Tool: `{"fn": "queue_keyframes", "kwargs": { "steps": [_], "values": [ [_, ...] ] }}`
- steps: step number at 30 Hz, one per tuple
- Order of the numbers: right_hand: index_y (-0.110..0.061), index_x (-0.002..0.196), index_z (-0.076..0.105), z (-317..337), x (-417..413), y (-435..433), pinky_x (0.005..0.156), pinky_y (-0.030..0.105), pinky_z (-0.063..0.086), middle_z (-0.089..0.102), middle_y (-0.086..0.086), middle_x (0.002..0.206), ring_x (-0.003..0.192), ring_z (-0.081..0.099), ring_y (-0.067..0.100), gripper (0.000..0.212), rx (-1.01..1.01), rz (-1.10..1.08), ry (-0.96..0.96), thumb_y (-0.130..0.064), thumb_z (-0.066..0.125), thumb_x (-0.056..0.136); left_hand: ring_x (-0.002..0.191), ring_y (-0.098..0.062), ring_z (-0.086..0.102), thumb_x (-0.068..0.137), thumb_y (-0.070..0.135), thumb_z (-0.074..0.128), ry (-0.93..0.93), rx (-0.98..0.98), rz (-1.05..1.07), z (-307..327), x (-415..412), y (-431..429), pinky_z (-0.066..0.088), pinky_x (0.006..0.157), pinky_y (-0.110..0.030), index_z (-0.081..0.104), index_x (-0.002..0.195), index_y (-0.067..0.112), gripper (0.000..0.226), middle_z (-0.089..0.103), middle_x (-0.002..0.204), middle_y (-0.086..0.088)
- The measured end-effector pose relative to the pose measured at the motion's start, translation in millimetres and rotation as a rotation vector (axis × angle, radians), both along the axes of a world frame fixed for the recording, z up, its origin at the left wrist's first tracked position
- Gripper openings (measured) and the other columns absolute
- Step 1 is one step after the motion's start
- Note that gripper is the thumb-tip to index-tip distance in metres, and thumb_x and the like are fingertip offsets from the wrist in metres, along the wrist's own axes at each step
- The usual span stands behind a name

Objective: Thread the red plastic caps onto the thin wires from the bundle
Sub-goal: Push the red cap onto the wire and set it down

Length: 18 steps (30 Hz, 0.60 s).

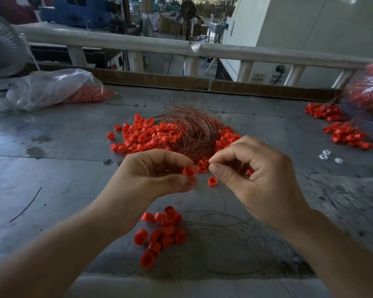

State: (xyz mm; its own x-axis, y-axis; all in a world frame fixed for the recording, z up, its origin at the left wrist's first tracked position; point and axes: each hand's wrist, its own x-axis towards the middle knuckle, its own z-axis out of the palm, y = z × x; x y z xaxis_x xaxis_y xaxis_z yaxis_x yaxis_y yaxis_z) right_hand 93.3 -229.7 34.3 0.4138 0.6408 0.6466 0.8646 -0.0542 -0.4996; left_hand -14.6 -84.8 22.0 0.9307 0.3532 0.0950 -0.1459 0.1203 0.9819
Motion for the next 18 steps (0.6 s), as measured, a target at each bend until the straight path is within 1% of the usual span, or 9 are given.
{"fn": "queue_keyframes", "kwargs": {
  "steps": [4,7,11,14,18],
  "values": [
    [-0.016,0.074,0.068,-0.6,-3.7,0.0,0.057,0.013,0.04,0.057,-0.007,0.068,0.064,0.052,0.008,0.005,-0.014,0.014,0.057,-0.017,0.064,0.076,0.07,-0.014,0.069,0.042,0.023,0.075,-0.02,0.1,0.032,-0.8,-0.9,-2.4,0.053,0.062,-0.017,0.074,0.078,0.017,0.037,0.072,0.076,-0.007],
    [-0.016,0.073,0.068,-2.7,-7.2,1.7,0.059,0.01,0.039,0.056,-0.01,0.067,0.065,0.052,0.004,0.004,-0.034,0.043,0.067,-0.016,0.065,0.076,0.071,-0.012,0.069,0.042,0.027,0.073,-0.027,0.149,0.018,0.4,0.0,-5.3,0.052,0.063,-0.015,0.074,0.076,0.018,0.035,0.073,0.076,-0.004],
    [-0.014,0.072,0.068,-5.5,-10.5,3.1,0.057,0.01,0.039,0.054,-0.01,0.067,0.064,0.051,0.005,0.005,-0.081,0.082,0.067,-0.015,0.065,0.076,0.069,-0.012,0.068,0.042,0.026,0.073,-0.052,0.158,0.038,0.9,-0.9,-5.2,0.053,0.062,-0.016,0.071,0.073,0.013,0.034,0.072,0.073,-0.004],
    [-0.013,0.071,0.068,-5.5,-11.5,3.3,0.057,0.01,0.04,0.055,-0.009,0.066,0.064,0.051,0.005,0.005,-0.101,0.088,0.07,-0.015,0.065,0.075,0.066,-0.011,0.068,0.042,0.025,0.073,-0.057,0.161,0.049,0.8,-2.1,-5.1,0.053,0.06,-0.017,0.071,0.071,0.017,0.03,0.071,0.072,-0.004],
    [-0.013,0.07,0.067,-4.8,-12.5,2.9,0.057,0.007,0.038,0.056,-0.009,0.064,0.064,0.051,0.005,0.006,-0.096,0.085,0.09,-0.014,0.064,0.075,0.065,-0.012,0.068,0.042,0.025,0.074,-0.058,0.18,0.06,0.2,-2.1,-6.2,0.054,0.059,-0.018,0.07,0.07,0.018,0.029,0.071,0.071,-0.003]
  ]
}}
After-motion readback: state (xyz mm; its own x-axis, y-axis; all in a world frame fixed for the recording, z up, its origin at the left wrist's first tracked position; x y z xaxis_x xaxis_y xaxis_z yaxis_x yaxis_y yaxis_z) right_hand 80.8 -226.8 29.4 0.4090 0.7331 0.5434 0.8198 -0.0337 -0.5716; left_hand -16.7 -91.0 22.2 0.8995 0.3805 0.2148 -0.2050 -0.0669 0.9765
